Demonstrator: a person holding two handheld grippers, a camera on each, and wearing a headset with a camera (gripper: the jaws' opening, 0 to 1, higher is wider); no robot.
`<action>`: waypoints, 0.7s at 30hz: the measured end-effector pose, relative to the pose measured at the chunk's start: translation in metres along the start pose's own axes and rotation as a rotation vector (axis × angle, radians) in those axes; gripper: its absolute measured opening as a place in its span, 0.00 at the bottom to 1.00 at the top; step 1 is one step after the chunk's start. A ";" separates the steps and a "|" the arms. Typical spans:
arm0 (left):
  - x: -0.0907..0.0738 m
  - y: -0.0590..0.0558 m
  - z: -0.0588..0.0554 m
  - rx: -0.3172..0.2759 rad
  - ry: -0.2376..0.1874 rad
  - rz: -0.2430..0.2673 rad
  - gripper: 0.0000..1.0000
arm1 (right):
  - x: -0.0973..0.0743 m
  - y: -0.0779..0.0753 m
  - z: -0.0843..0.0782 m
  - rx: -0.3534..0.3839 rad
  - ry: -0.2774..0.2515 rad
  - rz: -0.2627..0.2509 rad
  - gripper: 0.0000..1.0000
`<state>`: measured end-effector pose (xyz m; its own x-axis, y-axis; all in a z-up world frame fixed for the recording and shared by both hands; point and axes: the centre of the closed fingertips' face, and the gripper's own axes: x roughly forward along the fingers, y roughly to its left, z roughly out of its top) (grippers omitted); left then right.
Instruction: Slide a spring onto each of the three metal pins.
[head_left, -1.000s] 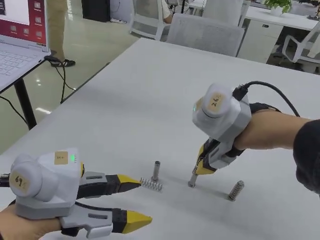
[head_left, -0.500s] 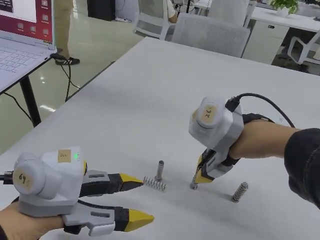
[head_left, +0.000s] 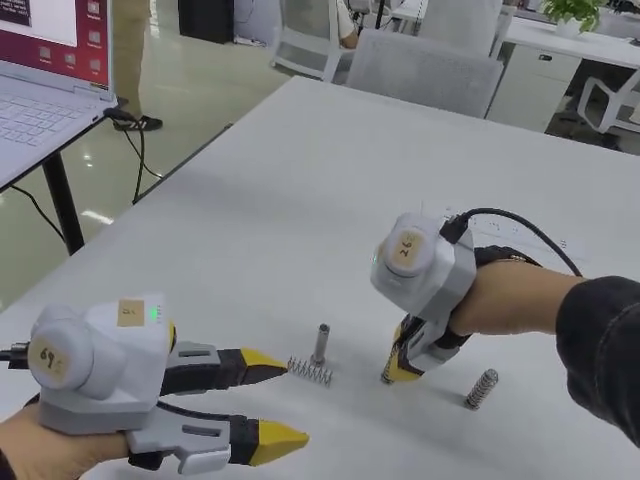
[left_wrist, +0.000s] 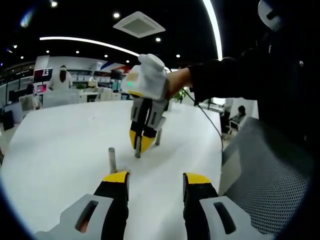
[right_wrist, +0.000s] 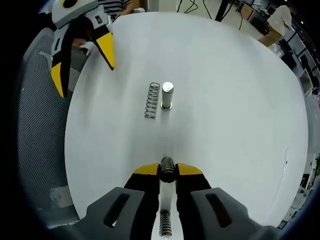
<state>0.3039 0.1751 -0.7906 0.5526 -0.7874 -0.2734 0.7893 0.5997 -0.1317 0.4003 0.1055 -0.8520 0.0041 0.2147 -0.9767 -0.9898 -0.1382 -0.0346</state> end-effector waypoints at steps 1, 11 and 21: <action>0.000 0.000 0.000 0.000 0.000 0.000 0.37 | 0.001 0.000 -0.001 -0.001 0.001 -0.001 0.09; -0.001 -0.001 0.000 -0.001 0.001 0.000 0.37 | 0.002 0.002 -0.004 0.016 -0.009 -0.004 0.14; 0.001 -0.002 0.001 0.002 0.001 -0.006 0.37 | -0.012 -0.004 0.004 0.043 -0.066 -0.036 0.20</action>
<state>0.3031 0.1737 -0.7900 0.5477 -0.7908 -0.2732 0.7930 0.5948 -0.1318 0.4037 0.1069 -0.8395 0.0321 0.2819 -0.9589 -0.9944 -0.0878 -0.0591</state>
